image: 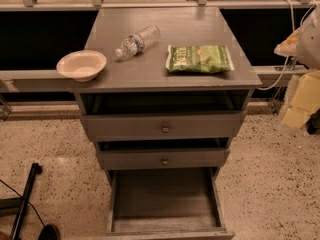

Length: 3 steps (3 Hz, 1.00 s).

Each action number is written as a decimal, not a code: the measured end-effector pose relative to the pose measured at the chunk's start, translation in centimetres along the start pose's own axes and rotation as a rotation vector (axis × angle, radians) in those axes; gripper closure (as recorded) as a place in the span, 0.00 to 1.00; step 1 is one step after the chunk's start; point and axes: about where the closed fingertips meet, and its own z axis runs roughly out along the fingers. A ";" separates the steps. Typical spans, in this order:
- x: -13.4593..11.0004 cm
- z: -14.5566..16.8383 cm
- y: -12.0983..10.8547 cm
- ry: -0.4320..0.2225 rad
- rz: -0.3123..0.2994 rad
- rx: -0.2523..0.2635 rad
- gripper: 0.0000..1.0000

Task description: Place green jalapeno chip bag into bottom drawer

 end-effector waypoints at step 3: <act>-1.4 4.3 -8.9 -0.034 -0.046 0.061 0.00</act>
Offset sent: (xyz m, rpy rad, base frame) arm 0.1347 -0.0106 -0.0232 -0.0447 -0.1225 0.0428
